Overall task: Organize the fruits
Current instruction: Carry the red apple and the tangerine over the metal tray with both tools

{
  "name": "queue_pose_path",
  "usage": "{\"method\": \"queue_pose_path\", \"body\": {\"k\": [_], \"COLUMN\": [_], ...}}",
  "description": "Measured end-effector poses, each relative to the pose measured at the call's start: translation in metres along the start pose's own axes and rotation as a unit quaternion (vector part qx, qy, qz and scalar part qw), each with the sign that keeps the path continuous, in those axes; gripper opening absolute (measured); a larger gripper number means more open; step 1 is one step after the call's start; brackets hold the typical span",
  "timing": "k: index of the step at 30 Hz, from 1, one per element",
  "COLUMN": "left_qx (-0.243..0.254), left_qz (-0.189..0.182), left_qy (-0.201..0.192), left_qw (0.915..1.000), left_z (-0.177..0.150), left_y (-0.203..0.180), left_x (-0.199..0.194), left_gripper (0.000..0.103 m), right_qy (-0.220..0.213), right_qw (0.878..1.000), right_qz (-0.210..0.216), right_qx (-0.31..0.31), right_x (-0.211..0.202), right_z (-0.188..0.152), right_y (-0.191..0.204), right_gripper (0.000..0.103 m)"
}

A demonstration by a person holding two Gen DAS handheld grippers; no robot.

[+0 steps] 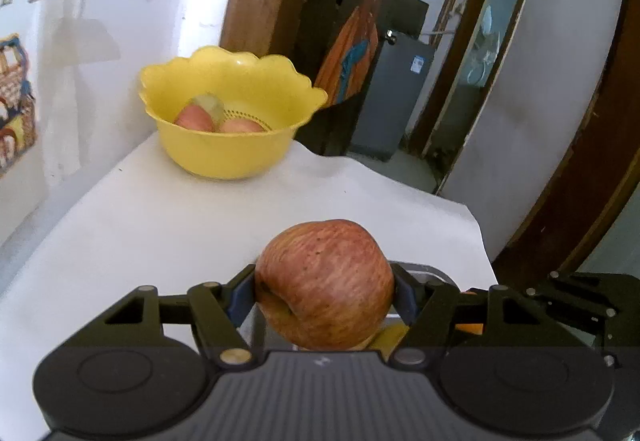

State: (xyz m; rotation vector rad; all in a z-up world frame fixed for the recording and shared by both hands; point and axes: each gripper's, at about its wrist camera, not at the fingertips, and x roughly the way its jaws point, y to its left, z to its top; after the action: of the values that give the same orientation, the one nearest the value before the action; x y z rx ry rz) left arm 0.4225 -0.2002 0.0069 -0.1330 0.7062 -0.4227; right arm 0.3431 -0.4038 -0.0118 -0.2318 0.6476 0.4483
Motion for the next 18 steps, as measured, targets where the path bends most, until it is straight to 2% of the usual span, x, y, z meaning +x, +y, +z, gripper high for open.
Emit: {"method": "queue_pose_path", "body": {"k": [9,14,18], "left_qx": [0.008,0.01,0.013], "left_qz": [0.007,0.01,0.01], "left_qy": [0.011,0.02,0.027], "left_qw": [0.9999,0.9997,0.9995], "left_z": [-0.009,-0.011,-0.014], "left_y": [-0.005,-0.004,-0.004], "left_x": [0.011,0.021,0.025], "left_gripper": [0.072,0.072,0.072], "right_qy": [-0.005,0.017,0.019], "right_qw": [1.0,0.999,0.999], "right_qz": [-0.002,-0.035,-0.035], "right_qx": [0.021,0.027,0.027], "right_x": [0.009,0.022,0.025], "right_z": [-0.011,-0.014,-0.018], "right_y": [0.0,0.006,0.009], "right_gripper": [0.034,0.034,0.034]}}
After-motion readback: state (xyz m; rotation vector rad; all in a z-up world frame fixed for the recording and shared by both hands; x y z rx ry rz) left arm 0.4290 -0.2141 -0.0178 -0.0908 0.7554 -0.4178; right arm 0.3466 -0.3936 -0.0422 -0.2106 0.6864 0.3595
